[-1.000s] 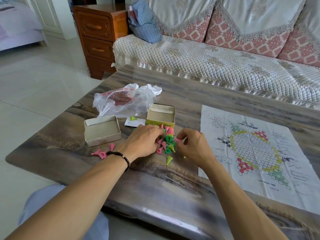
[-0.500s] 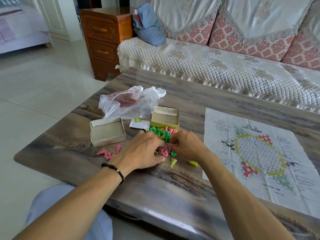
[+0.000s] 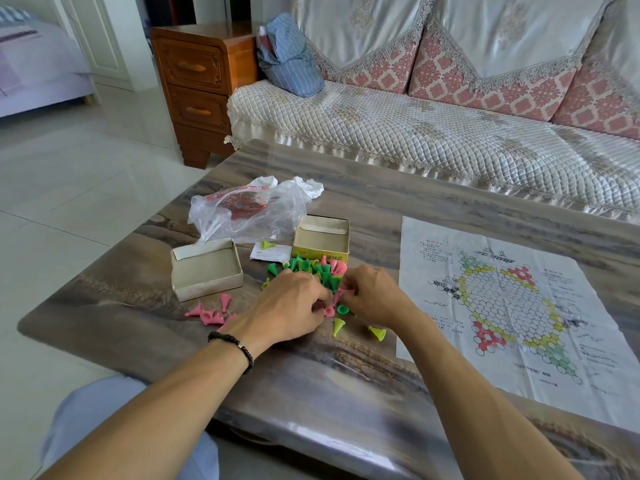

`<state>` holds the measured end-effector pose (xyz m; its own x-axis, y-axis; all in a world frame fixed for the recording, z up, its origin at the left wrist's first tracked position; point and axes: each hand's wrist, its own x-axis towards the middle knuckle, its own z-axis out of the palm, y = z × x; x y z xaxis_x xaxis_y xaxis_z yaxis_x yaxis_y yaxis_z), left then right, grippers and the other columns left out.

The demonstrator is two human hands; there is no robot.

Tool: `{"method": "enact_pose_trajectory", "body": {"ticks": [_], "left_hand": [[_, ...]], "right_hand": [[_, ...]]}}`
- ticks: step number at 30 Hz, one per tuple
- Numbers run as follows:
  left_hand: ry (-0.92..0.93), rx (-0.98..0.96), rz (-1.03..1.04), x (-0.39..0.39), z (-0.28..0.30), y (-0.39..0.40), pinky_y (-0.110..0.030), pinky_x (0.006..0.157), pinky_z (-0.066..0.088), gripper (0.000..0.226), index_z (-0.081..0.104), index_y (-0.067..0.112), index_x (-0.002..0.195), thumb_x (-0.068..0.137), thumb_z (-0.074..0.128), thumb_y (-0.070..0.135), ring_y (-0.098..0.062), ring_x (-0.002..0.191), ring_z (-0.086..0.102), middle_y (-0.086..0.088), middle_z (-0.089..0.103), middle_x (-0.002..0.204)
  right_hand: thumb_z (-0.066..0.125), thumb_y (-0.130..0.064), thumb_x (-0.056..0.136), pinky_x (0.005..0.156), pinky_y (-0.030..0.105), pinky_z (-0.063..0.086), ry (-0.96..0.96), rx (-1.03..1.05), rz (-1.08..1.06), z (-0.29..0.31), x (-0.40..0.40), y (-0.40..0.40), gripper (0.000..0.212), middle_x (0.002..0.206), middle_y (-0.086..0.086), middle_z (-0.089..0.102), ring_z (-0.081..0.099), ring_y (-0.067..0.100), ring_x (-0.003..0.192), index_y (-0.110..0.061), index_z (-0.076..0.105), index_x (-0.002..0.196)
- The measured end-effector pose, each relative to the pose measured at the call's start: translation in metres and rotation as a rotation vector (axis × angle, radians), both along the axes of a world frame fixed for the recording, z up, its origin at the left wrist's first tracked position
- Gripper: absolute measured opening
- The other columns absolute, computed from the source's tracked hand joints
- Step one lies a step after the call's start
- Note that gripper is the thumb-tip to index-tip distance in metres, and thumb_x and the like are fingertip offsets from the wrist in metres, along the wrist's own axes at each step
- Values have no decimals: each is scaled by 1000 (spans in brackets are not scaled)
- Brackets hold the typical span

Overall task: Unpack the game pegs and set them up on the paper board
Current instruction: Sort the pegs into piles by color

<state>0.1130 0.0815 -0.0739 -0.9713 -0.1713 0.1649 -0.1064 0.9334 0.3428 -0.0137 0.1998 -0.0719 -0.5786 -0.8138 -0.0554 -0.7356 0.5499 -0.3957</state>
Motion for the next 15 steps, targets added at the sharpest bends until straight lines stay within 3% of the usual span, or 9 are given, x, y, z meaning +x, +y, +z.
{"method": "enact_pose_trajectory", "body": {"ticks": [3,7,11,15], "left_hand": [[0,-3,-8,-2,1,2,-31,87,40,20,75,26,103,89,64,36,-15,88,57,6,65,90],[29,32,-12,-6,2,6,-24,76,39,16,76,24,102,90,67,28,-16,93,60,4,69,96],[37,25,-13,-10,1,10,-28,85,47,16,77,20,102,89,68,20,-17,97,63,1,73,100],[83,36,10,-11,0,14,-29,89,50,15,77,17,100,88,69,15,-17,95,66,0,75,98]], "right_hand": [[56,-16,83,60,32,46,-12,-77,-51,2,-1,6,8,77,-2,61,57,17,72,-14,61,77],[57,-14,83,70,36,50,-44,-171,-99,6,-3,17,10,83,2,67,60,20,79,-11,66,83],[60,-18,85,69,31,45,-77,-241,-151,6,1,28,10,81,-1,67,58,17,77,-11,67,83],[63,-20,86,56,17,38,-138,-318,-196,5,7,38,12,71,-10,59,51,4,66,-13,66,77]]}}
